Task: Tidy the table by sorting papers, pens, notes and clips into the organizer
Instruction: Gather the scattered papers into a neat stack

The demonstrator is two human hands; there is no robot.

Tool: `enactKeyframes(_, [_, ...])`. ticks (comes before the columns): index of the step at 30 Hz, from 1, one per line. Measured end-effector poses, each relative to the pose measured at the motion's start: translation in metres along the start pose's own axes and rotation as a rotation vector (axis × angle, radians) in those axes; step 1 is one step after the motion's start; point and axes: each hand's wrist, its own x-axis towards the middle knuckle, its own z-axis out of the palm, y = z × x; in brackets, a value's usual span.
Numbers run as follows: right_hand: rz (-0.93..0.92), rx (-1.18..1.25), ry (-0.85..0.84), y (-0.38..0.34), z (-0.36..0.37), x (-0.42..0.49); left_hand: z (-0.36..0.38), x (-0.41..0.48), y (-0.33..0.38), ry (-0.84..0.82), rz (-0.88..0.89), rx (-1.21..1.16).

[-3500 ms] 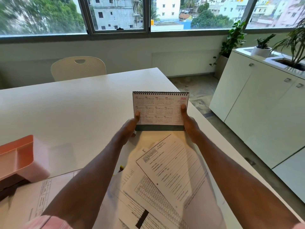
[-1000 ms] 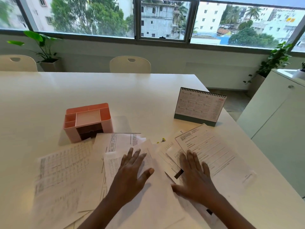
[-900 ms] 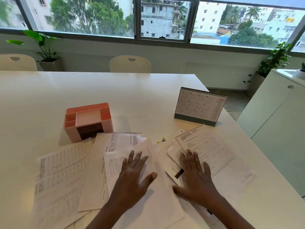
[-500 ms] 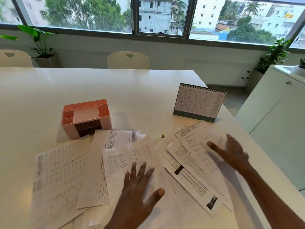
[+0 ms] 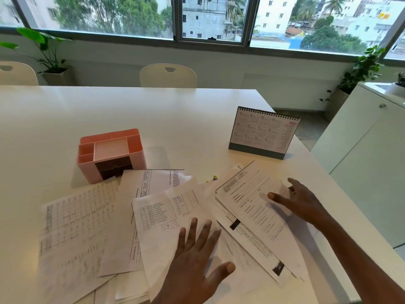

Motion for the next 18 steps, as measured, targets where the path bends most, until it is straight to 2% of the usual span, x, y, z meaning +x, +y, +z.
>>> enactKeyframes(3, [0.02, 0.034, -0.053, -0.012, -0.003, -0.009, 0.01, 0.001, -0.002, -0.031, 0.037, 0.039])
enactKeyframes(8, [0.036, 0.09, -0.063, -0.019, -0.001, -0.015, 0.019, 0.002, -0.003, 0.049, 0.052, 0.208])
enactKeyframes(14, [0.0, 0.164, -0.13, -0.022, -0.011, -0.02, 0.02, -0.001, -0.004, -0.011, 0.006, 0.242])
enactKeyframes(18, [-0.051, 0.153, -0.065, -0.027, -0.028, -0.025, 0.02, -0.001, -0.004, -0.023, -0.017, 0.246])
